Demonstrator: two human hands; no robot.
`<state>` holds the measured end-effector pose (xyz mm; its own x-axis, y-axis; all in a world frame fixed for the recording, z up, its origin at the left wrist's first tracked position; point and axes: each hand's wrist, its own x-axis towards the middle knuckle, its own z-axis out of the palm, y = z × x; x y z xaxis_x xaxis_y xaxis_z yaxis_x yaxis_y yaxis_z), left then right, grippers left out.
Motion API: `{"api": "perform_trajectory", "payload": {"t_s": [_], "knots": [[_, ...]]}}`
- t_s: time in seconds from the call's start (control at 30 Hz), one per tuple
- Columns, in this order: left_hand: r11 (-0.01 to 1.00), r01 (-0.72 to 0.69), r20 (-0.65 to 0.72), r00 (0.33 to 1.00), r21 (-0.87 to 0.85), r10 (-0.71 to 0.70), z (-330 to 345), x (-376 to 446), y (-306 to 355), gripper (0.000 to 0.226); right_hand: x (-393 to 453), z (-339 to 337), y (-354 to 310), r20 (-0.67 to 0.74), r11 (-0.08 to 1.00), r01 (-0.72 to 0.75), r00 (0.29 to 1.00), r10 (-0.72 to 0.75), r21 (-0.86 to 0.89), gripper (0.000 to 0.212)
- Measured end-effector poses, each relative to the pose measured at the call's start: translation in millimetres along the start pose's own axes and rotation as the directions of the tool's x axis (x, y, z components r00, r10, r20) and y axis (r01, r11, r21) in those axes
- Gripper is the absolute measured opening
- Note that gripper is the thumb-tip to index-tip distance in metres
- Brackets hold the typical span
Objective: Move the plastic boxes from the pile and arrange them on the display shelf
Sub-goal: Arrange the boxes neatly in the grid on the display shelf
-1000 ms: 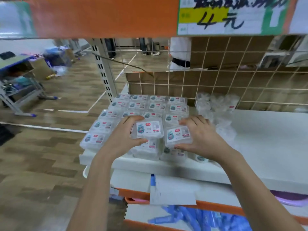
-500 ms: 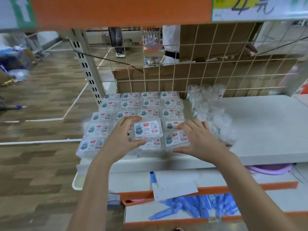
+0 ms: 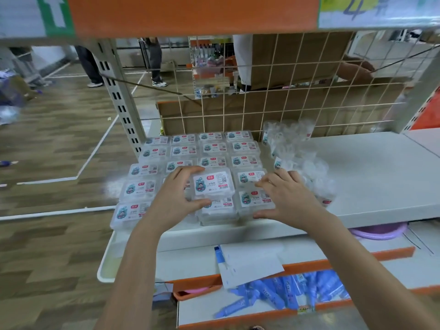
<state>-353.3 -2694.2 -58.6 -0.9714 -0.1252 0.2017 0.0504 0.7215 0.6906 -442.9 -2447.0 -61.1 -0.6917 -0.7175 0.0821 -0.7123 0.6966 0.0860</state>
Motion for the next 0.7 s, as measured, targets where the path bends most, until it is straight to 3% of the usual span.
{"api": "perform_trajectory", "payload": {"t_s": [0.1,0.23,0.4,0.57,0.7], "knots": [[1.000,0.007,0.033,0.999,0.022,-0.008,-3.9,14.1,4.3,0.063,3.2,-11.4,0.7,0.010,1.000,0.014,1.000,-0.015,0.023,0.093],[0.996,-0.026,0.092,0.996,0.080,0.018,-5.8,48.0,14.1,0.067,21.3,-24.6,17.7,-0.010,0.999,0.026,1.000,-0.026,0.027,0.065],[0.989,-0.090,0.129,0.989,0.117,0.074,9.3,106.0,10.8,0.067,65.5,-33.4,59.6,0.061,0.998,-0.024,0.998,0.020,0.063,0.046],[0.936,-0.111,0.121,0.990,0.335,0.074,32.6,151.4,6.1,0.069,103.9,-28.2,90.7,-0.031,0.996,-0.028,0.999,0.031,0.083,0.036],[0.930,-0.076,0.088,0.995,0.359,0.048,40.1,179.4,0.9,0.072,127.4,-24.0,107.6,-0.063,1.000,-0.026,0.998,0.024,-0.018,0.033]]}}
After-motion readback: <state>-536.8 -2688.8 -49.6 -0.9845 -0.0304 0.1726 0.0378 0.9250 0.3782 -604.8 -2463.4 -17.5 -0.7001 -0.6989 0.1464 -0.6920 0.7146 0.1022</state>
